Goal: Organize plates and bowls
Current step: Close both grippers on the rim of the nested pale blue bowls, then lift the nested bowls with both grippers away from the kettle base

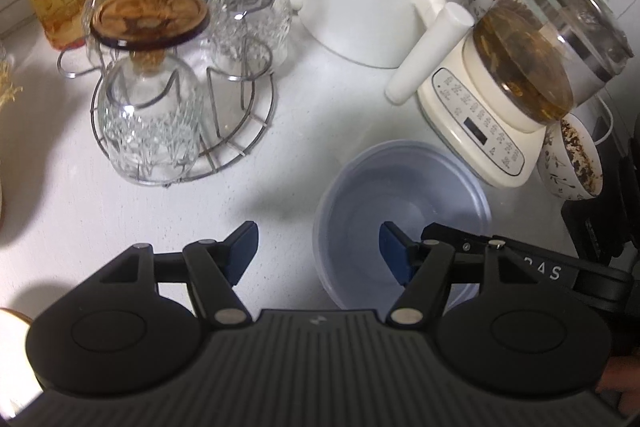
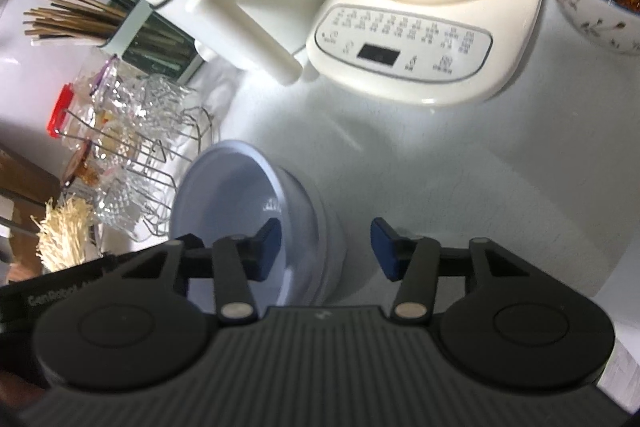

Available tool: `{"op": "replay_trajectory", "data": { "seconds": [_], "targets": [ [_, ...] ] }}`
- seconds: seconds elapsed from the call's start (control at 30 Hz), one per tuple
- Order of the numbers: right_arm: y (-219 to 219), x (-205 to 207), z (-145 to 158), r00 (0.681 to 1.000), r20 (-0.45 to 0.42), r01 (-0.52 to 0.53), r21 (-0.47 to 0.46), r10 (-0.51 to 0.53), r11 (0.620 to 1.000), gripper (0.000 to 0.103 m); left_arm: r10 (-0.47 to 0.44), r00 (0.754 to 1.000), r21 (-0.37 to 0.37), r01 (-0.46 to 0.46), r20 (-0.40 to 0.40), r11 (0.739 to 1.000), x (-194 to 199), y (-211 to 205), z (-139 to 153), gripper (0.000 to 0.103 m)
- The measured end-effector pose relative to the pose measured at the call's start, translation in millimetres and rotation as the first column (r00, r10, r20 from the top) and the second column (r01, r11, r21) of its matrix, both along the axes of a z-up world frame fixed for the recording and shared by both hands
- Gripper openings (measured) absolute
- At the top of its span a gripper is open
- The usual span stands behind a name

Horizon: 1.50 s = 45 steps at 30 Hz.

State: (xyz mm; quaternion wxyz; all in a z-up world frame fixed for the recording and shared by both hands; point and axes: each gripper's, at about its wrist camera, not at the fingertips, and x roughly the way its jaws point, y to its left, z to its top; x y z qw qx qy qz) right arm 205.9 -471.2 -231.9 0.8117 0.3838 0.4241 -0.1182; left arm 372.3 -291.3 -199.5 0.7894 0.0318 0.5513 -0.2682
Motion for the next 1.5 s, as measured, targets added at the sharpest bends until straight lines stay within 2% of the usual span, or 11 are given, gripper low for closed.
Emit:
{"op": "replay_trajectory", "data": {
  "seconds": [0.23, 0.37, 0.53, 0.6, 0.8, 0.87, 1.13, 1.27, 1.37, 1.5],
  "targets": [
    [-0.8, 4.7, -8.6, 1.0, -0.008, -0.028, 0.026, 0.028, 0.999, 0.044, 0.03, 0.999, -0.006, -0.03, -0.028, 1.0, 3.2, -2.8, -10.7, 0.071],
    [-1.9, 6.7, -8.4, 0.999, 0.002, -0.044, 0.041, 0.044, 0.998, 0.037, 0.06, 0.997, -0.009, -0.061, -0.054, 0.998, 4.2, -4.4, -18.0, 0.07],
    [-4.8, 9.1, -6.5, 0.998, 0.008, -0.067, 0.052, 0.067, 0.996, 0.031, 0.086, 0.993, -0.012, -0.088, -0.085, 0.996, 1.8, -5.2, -27.9, 0.057],
    [-5.2, 10.3, -6.0, 0.997, 0.009, -0.073, 0.048, 0.073, 0.996, 0.029, 0.104, 0.99, -0.015, -0.106, -0.092, 0.994, 1.4, -4.4, -31.0, 0.048],
    [-10.7, 6.7, -7.3, 0.997, 0.012, -0.075, 0.061, 0.074, 0.995, 0.029, 0.118, 0.989, -0.043, -0.122, -0.087, 0.992, -0.9, -5.9, -29.2, 0.031],
    [-12.7, 5.3, -8.0, 0.997, 0.011, -0.072, 0.068, 0.071, 0.995, 0.029, 0.118, 0.989, -0.047, -0.123, -0.091, 0.991, -1.1, -7.4, -28.4, 0.028],
    [-19.8, -0.9, -7.3, 0.999, 0.008, -0.036, 0.085, 0.035, 0.996, 0.03, 0.119, 0.987, -0.043, -0.124, -0.106, 0.991, 1.0, -8.1, -28.9, 0.028],
    [-25.1, -6.6, -3.2, 0.999, 0.028, -0.019, 0.097, 0.017, 0.995, 0.031, 0.123, 0.986, -0.073, -0.132, -0.116, 0.989, 2.1, -3.9, -28.2, 0.029],
    [-26.5, -10.7, 4.3, 0.999, 0.046, -0.014, 0.065, 0.011, 0.998, 0.031, 0.124, 0.985, -0.085, -0.135, -0.122, 0.987, 1.6, -2.1, -26.6, 0.034],
    [-26.1, -15.4, 13.8, 0.998, 0.065, -0.016, 0.002, 0.016, 1.0, 0.029, 0.115, 0.988, -0.104, -0.126, -0.104, 0.987, -1.6, -1.6, -21.0, 0.034]
  ]
}}
